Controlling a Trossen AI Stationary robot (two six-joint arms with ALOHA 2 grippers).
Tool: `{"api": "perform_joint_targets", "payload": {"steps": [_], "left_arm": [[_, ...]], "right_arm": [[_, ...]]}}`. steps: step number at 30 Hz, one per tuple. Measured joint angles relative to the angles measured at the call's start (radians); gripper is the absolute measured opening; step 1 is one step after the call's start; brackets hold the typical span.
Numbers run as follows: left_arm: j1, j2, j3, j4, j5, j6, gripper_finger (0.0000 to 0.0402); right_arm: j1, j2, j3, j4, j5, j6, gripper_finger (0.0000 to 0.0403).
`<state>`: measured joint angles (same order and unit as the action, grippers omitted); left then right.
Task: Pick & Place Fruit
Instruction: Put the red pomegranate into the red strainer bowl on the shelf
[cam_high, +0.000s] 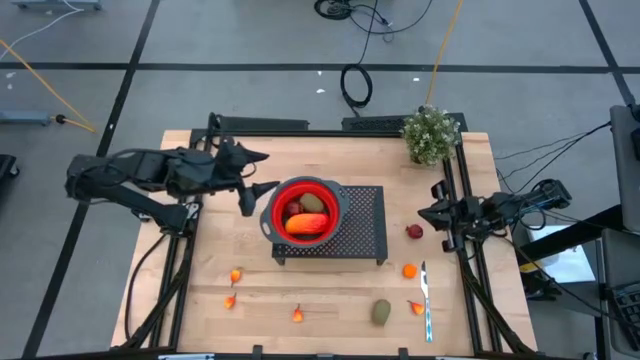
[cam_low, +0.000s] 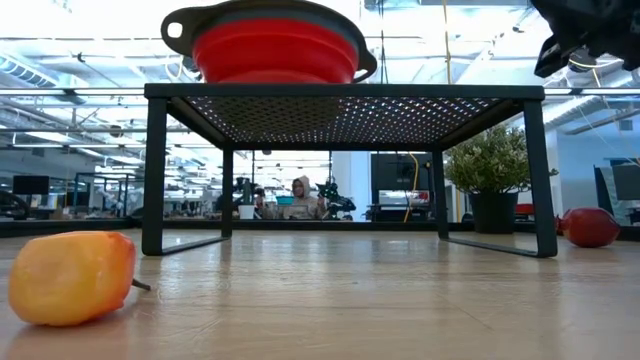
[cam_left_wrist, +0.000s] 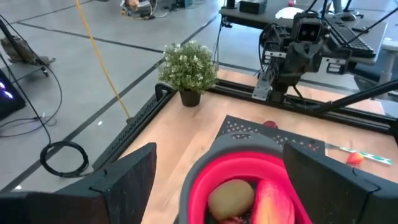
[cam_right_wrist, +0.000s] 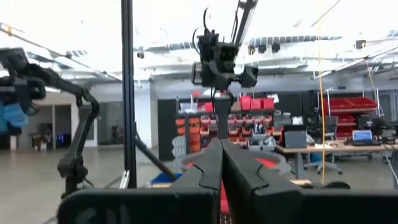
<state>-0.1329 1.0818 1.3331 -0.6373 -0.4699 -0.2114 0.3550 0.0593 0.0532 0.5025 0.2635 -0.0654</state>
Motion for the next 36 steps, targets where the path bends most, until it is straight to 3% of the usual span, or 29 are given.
{"api": "perform_joint_targets", "payload": {"steps": [7,15,23,30,36], "left_arm": [[0.000,-0.073,-0.057,-0.012,0.065,-0.010,0.0347],[0.000,-0.223,-0.280,0.180,0.137,-0.001,0.0347],[0.000,-0.428,-0.496,0.299,0.126,0.007,0.0347],[0.006,-0.541,-0.609,0.297,-0.034,-0.018,0.0347],[0.042,-0.606,-0.658,0.291,0.074,-0.019,0.0347]], "right_arm": [[0.000,0.000,0.001,0.017,0.001,0.000,0.0000],[0.000,0.000,0.007,-0.100,0.001,0.001,0.0000],[0.000,0.030,0.152,-0.432,0.060,0.051,0.0000],[0.000,0.123,0.243,-0.574,0.081,0.130,0.0000],[0.000,0.257,0.338,-0.734,0.109,0.234,0.0000]]}}
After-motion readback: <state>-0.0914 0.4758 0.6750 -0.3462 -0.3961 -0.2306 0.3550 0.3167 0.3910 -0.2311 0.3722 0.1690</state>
